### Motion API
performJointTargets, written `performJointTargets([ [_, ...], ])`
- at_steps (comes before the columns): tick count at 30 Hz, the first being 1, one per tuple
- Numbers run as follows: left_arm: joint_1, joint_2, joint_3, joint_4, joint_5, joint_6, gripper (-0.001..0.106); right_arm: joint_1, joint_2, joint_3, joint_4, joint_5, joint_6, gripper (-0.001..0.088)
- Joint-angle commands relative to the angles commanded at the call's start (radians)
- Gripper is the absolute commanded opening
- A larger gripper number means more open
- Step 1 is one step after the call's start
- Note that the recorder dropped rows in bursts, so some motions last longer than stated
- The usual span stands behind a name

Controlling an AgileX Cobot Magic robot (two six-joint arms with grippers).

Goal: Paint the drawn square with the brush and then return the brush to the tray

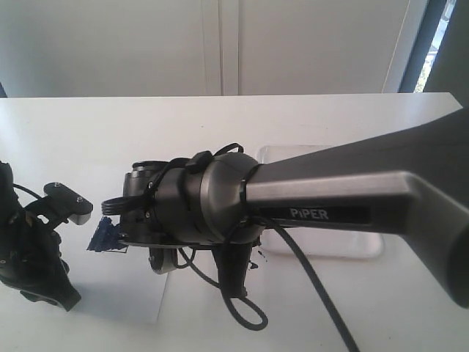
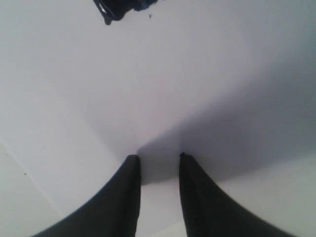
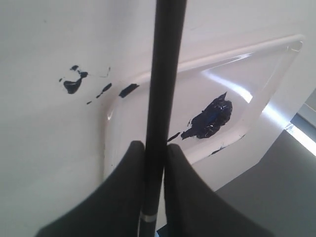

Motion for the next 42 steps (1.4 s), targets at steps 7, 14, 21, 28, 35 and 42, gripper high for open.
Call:
performJointTargets([
  [7,0.0,0.0,0.0,0.0,0.0,0.0,0.035,0.013,-0.013,0.0,0.031,-0.011,-0.023,0.0],
  [14,0.0,0.0,0.0,0.0,0.002,0.0,0.035,0.005,-0.018,0.0,-0.077,-0.053,0.053,0.0],
  [21,0.0,0.0,0.0,0.0,0.002,0.0,0.035,-0.008,-0.018,0.0,-0.104,-0.034,0.12,0.0],
  [28,0.0,0.0,0.0,0.005,0.01,0.0,0.035,-0.008,-0.03,0.0,-0.109,-0.025,0.139,0.0],
  [35,0.0,-0.035,0.0,0.073,0.039,-0.016,0.035,-0.009,-0.052,0.0,-0.124,-0.021,0.139,0.0],
  [42,0.0,-0.172,-0.018,0.055,0.034,-0.196,0.035,-0.042,-0.055,0.0,-0.143,0.011,0.154,0.0],
])
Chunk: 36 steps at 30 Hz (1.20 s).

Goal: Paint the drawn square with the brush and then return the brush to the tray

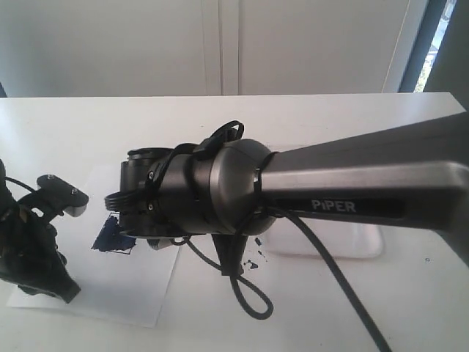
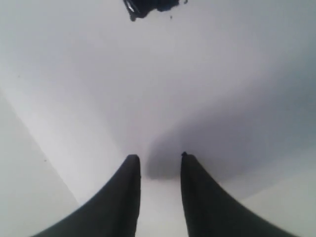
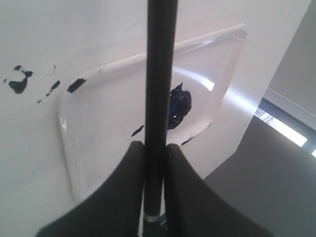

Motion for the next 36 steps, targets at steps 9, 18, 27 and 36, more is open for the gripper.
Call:
performJointTargets([
  [9,0.0,-0.031,-0.001,-0.134,-0.057,-0.179,0.035,-0.022,-0.003,0.0,-0.005,0.0,0.013,0.0],
  [18,-0.002,-0.007,-0.001,-0.203,-0.219,-0.219,0.035,-0.03,-0.003,0.0,-0.044,0.0,0.053,0.0],
  [27,-0.095,0.139,-0.001,-0.242,-0.353,-0.245,0.035,-0.077,-0.011,0.0,-0.049,0.0,0.087,0.0],
  [36,-0.141,0.178,-0.013,-0.242,-0.436,-0.289,0.034,-0.095,-0.039,0.0,-0.051,0.0,0.087,0.0],
])
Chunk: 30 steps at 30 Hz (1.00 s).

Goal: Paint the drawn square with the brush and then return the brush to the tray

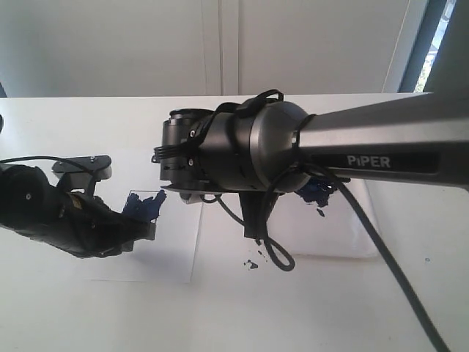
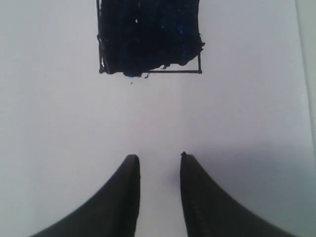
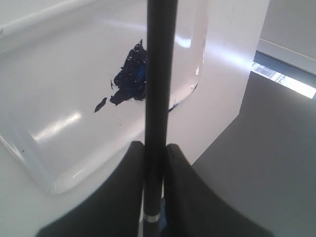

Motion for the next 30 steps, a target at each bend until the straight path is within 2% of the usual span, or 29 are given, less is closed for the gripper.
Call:
performJointTargets([
  [11,0.0,0.051,0.0,0.02,0.098,0.055,0.034,0.0,-0.01,0.0,0.002,0.0,0.0,0.0],
  [17,0.015,0.051,0.0,0.068,0.223,0.102,0.034,0.0,-0.012,0.0,0.007,0.0,0.0,0.0],
  [24,0.071,0.046,0.0,0.31,0.429,0.089,0.034,0.0,-0.012,0.0,0.007,0.0,0.0,0.0],
  [30,0.088,0.046,0.0,0.626,0.629,0.042,0.034,0.0,-0.012,0.0,0.031,0.0,0.0,0.0],
])
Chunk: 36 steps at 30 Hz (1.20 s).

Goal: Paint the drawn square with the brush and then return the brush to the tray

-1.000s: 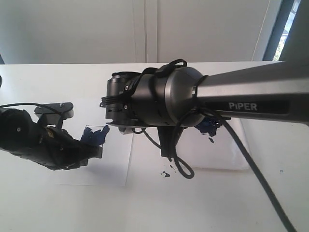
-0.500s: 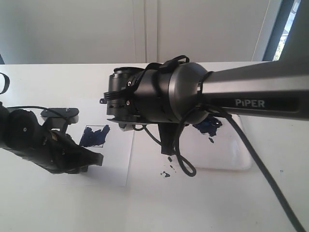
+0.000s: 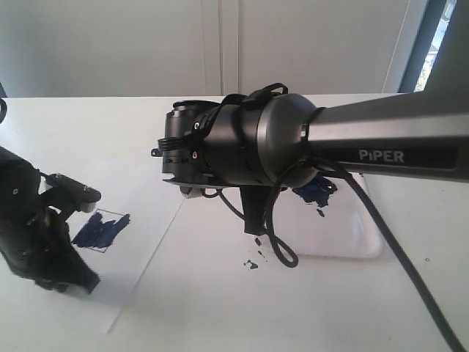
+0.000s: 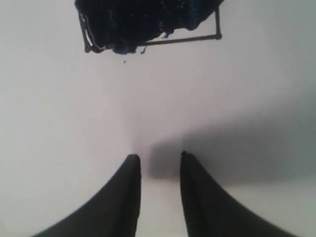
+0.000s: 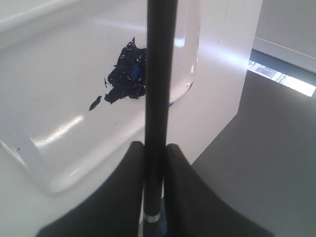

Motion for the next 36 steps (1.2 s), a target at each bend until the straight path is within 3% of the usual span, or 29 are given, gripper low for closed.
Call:
performJointTargets([
  [4,0.0,0.0,0.0,0.079,-0.004,0.038,0.034,0.0,0.0,0.0,0.072,0.0,-0.042,0.0],
  [10,0.0,0.0,0.0,0.077,-0.169,0.166,0.034,0.0,-0.002,0.0,0.217,-0.032,-0.133,0.0],
  [16,0.0,0.0,0.0,0.075,-0.277,0.198,0.034,0.0,-0.002,0.0,0.332,-0.092,-0.173,0.0],
  [23,-0.01,0.0,0.0,0.05,-0.29,0.198,0.034,0.02,-0.002,0.0,0.337,-0.148,-0.178,0.0],
  [31,-0.086,0.0,0.002,0.044,-0.29,0.261,0.034,0.02,0.037,0.0,0.337,-0.146,-0.178,0.0],
  [36,-0.087,0.0,0.002,0.044,-0.286,0.257,0.034,0.02,0.058,0.0,0.337,-0.12,-0.178,0.0],
])
